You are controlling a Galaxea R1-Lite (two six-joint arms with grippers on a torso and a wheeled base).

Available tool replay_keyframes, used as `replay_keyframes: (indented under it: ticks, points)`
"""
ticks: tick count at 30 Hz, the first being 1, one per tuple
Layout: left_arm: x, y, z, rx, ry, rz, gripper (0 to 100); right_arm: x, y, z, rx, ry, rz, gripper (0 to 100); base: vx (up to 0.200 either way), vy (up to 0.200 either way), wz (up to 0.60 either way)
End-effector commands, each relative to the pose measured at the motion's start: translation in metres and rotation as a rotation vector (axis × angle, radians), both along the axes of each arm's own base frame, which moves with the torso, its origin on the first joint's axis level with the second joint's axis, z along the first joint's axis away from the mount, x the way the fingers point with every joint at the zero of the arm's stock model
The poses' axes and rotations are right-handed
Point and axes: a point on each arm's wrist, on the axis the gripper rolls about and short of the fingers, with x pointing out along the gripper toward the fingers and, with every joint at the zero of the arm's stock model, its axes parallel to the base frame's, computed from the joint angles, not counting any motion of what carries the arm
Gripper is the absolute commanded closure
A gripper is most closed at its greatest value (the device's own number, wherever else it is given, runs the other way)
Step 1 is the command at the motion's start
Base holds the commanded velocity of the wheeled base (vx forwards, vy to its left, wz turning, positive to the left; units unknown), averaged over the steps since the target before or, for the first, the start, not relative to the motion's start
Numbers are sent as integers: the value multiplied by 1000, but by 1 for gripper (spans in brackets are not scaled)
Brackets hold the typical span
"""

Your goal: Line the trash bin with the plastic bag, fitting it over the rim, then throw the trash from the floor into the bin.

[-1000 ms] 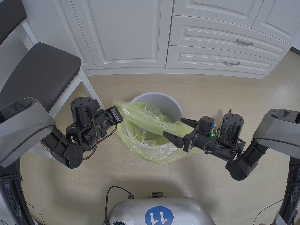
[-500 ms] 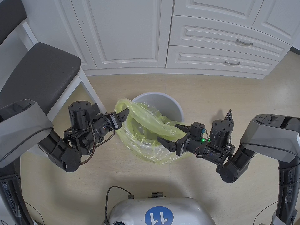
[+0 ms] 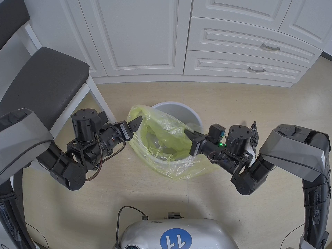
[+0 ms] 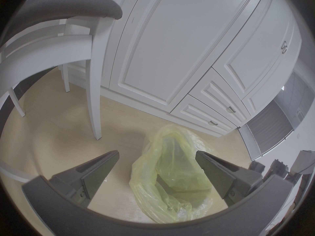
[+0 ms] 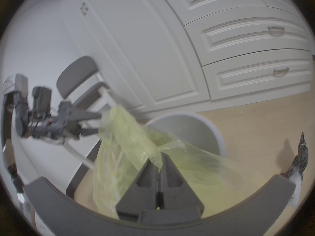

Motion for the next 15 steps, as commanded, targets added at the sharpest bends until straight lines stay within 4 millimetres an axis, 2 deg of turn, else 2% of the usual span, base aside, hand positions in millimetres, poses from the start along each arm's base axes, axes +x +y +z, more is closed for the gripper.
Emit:
replay_keyframes:
  ticks: [1,4,5,6,8,15]
  points:
    - [-11,5,19,-4,-43,-2,0,25,40,31,260,-22,-138,100,0,0,0]
    - [-15,5,22,-1,-51,-6,0,46,59,41,343,0,-279,100,0,0,0]
    - [-15,5,23,-1,-52,-6,0,47,60,41,345,1,-285,100,0,0,0]
    - [-15,5,23,-1,-51,-6,0,59,66,39,360,3,-353,100,0,0,0]
    - [-15,5,21,2,-44,-7,0,67,70,39,376,-6,-398,100,0,0,0]
    - [-10,3,15,6,-34,-14,0,81,85,49,424,-32,-489,100,0,0,0]
